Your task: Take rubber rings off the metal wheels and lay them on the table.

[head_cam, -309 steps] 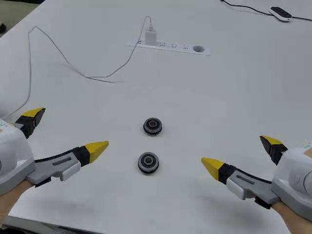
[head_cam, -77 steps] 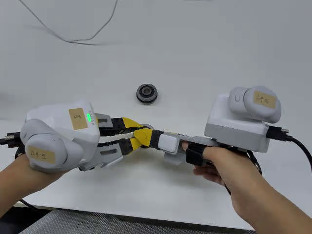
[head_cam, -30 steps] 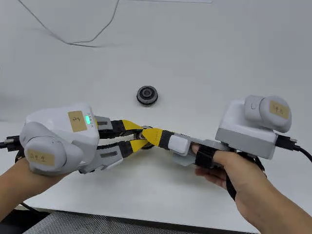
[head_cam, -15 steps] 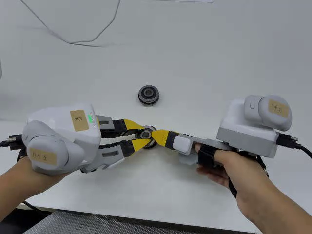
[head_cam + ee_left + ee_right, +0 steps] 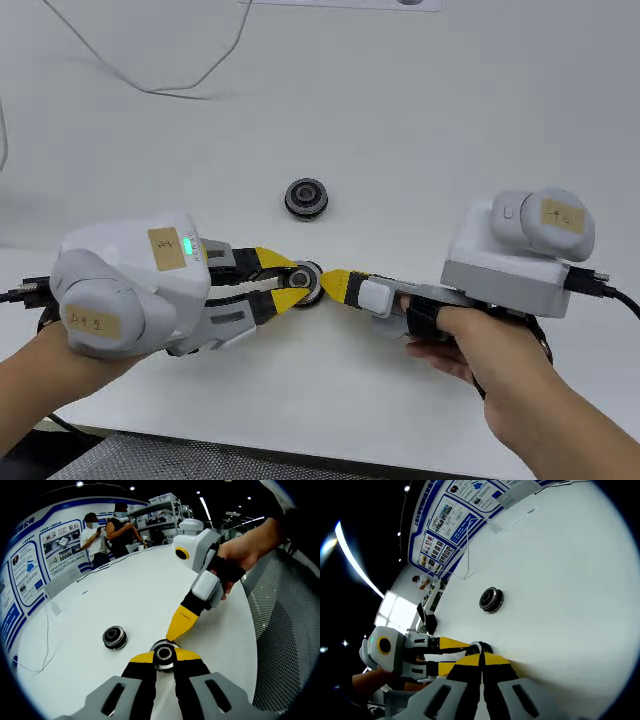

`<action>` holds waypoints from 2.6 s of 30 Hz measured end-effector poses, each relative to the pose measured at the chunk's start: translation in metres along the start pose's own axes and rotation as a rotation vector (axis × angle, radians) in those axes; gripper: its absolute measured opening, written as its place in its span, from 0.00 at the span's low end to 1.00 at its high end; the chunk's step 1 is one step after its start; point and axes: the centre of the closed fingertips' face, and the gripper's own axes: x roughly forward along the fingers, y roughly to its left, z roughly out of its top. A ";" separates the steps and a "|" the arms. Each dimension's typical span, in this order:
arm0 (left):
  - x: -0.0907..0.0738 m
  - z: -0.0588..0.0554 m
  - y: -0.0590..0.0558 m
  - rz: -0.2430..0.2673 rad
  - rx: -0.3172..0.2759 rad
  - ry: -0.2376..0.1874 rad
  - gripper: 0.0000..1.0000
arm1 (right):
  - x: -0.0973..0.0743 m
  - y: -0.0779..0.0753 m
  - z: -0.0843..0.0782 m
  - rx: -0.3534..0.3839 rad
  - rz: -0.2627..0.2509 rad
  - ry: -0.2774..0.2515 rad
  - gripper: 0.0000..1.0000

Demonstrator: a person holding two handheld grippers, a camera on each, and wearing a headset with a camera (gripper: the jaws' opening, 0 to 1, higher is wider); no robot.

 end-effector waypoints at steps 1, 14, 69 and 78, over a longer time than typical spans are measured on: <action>0.000 0.000 0.000 0.001 -0.001 0.001 0.13 | 0.000 0.000 0.000 0.004 -0.004 0.001 0.01; 0.000 -0.002 0.001 0.004 -0.006 0.000 0.13 | -0.001 0.007 0.000 -0.055 0.010 0.000 0.00; -0.001 -0.001 0.000 0.027 -0.005 0.014 0.13 | 0.001 0.024 -0.004 -0.117 0.076 0.017 0.01; -0.009 -0.003 0.004 0.039 -0.052 0.017 0.16 | 0.001 0.023 -0.001 -0.089 0.076 0.002 0.01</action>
